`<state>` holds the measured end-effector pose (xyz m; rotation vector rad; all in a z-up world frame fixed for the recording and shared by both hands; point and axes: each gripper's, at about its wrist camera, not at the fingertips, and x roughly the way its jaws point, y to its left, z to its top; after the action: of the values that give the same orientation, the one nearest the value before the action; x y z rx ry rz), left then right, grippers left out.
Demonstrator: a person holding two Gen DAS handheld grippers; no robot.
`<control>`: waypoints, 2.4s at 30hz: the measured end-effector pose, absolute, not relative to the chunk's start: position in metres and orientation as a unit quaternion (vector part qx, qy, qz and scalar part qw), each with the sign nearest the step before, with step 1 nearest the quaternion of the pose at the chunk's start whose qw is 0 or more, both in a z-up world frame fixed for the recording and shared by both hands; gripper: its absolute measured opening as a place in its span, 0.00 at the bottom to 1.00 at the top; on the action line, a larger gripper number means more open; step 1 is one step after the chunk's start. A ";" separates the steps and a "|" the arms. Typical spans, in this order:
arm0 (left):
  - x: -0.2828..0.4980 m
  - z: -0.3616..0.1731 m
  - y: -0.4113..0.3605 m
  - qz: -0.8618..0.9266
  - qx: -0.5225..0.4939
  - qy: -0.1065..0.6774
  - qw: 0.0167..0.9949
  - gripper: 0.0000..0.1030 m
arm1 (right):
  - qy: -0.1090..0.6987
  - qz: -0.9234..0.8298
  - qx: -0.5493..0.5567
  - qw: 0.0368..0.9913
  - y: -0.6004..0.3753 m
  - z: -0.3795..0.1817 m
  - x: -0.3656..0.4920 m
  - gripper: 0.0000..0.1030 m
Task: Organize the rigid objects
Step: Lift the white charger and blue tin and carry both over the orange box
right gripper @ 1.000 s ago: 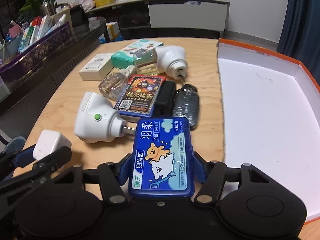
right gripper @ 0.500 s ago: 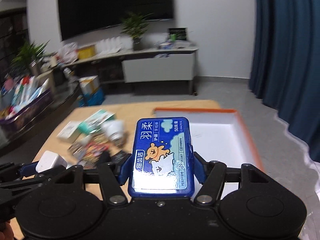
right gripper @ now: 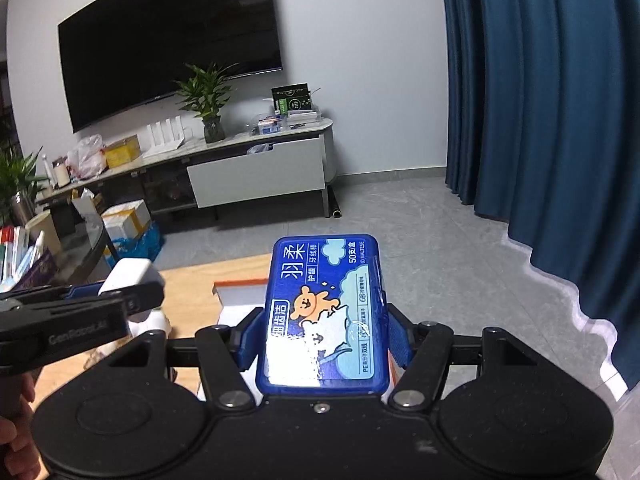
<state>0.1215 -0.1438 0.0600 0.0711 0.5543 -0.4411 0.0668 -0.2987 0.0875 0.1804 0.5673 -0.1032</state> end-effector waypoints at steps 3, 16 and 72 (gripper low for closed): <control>0.129 0.064 -0.147 -0.211 0.032 0.280 0.936 0.41 | 0.280 -0.051 0.096 0.954 -0.305 0.090 0.071 0.72; 0.145 0.067 -0.168 -0.213 0.051 0.314 0.924 0.42 | 0.297 -0.055 0.098 0.948 -0.329 0.099 0.092 0.72; 0.160 0.027 -0.166 -0.183 0.019 0.384 0.905 0.42 | 0.331 -0.030 0.079 0.940 -0.312 0.071 0.141 0.72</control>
<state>0.1600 -0.1663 0.0274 0.0388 0.7932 -0.3774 0.1408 -0.3117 0.0705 0.1615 0.6750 -0.0606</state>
